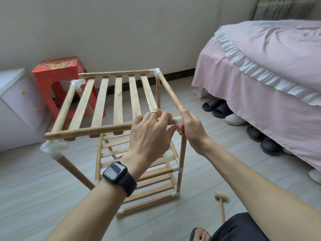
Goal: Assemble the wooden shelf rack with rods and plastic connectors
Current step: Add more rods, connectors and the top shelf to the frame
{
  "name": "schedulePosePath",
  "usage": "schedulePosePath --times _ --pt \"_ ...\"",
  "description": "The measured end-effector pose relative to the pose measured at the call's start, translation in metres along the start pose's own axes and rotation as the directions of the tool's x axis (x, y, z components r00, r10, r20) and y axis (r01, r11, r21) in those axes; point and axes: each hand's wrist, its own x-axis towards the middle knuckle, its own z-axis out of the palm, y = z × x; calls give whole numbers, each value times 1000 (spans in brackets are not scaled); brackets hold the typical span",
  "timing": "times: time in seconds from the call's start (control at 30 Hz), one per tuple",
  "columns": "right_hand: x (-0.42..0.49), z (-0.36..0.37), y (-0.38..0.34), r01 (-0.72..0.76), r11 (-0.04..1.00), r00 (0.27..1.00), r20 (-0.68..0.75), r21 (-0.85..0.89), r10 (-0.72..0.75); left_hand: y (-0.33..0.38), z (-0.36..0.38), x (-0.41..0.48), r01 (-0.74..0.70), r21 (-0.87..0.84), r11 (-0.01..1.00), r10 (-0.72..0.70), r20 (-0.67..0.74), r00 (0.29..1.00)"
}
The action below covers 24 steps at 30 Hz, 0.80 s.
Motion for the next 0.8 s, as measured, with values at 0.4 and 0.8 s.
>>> schedulePosePath --times 0.4,0.8 --pt "-7 5 4 46 984 991 -114 -173 -66 -86 -36 -23 115 360 926 -111 -32 993" --pt "-6 19 -6 -90 995 946 -314 -29 77 -62 -10 -8 137 354 925 -96 -131 987"
